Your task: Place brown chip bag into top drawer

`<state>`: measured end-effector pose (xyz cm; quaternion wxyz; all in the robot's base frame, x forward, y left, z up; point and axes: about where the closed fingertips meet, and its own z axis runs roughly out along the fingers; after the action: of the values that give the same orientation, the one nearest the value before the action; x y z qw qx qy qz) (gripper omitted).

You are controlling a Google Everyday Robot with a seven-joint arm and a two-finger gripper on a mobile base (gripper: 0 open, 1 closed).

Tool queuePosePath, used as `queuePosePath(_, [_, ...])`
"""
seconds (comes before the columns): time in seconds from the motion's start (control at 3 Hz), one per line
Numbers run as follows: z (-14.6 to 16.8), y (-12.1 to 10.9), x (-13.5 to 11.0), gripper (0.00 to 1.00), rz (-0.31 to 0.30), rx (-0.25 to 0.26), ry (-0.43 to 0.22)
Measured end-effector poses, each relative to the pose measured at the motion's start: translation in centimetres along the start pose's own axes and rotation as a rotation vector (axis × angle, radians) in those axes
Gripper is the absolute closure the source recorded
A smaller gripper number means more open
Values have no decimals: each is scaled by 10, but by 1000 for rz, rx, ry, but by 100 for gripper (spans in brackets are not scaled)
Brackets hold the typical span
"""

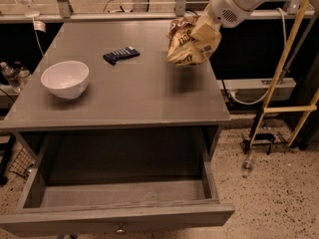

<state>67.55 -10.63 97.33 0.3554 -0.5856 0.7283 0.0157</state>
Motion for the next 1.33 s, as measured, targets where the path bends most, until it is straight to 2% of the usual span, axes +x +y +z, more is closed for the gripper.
queuePosePath(0.33, [-30,44,-7,100,-161,-123,-35])
queuePosePath(0.67, [-79,109,0,100,-380,-238,-41])
queuePosePath(1.0, [-109,152,8,100,-469,-316,-81])
queuePosePath(1.33, [-117,201,14,100,-528,-438,-139])
